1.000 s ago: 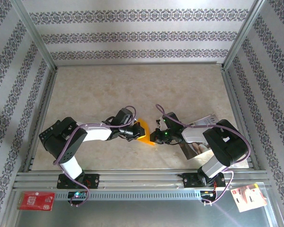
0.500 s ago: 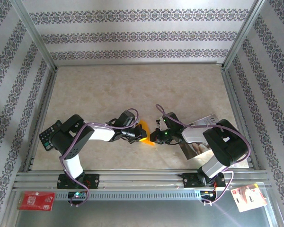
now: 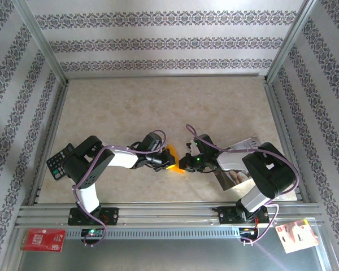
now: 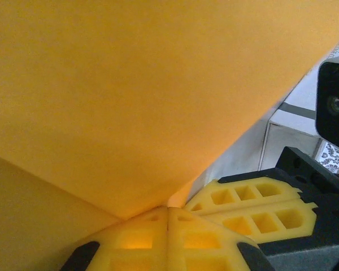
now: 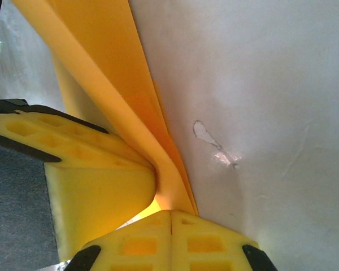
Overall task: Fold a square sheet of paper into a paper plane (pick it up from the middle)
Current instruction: Fourth fold the wing at the center of the table.
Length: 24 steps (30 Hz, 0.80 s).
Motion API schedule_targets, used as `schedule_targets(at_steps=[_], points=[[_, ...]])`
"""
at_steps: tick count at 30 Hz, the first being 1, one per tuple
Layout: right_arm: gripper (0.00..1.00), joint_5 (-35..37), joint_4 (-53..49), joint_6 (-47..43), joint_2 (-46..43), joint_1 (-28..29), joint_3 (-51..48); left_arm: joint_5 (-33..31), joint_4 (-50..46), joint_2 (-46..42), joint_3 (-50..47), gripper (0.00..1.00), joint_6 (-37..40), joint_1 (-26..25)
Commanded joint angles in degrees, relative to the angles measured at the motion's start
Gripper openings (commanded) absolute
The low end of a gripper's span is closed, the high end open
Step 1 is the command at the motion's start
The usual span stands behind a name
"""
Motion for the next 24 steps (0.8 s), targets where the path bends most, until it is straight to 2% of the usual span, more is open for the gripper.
schedule_targets(at_steps=[1, 12, 24], points=[[0.01, 6.88, -5.57, -1.42, 3.10, -0.10, -1.89, -2.57, -4.69, 0.51, 1.35, 0.00, 2.22, -0.58], [0.00, 7.93, -9.52, -1.95, 3.90, -0.17, -2.13, -6.24, -14.80, 0.47, 6.03, 0.00, 8.91, 0.00], [0.00, 8.20, -10.87, -1.94, 5.15, -0.63, -1.87, -5.27, -16.54, 0.84, 7.27, 0.00, 11.99, 3.86]])
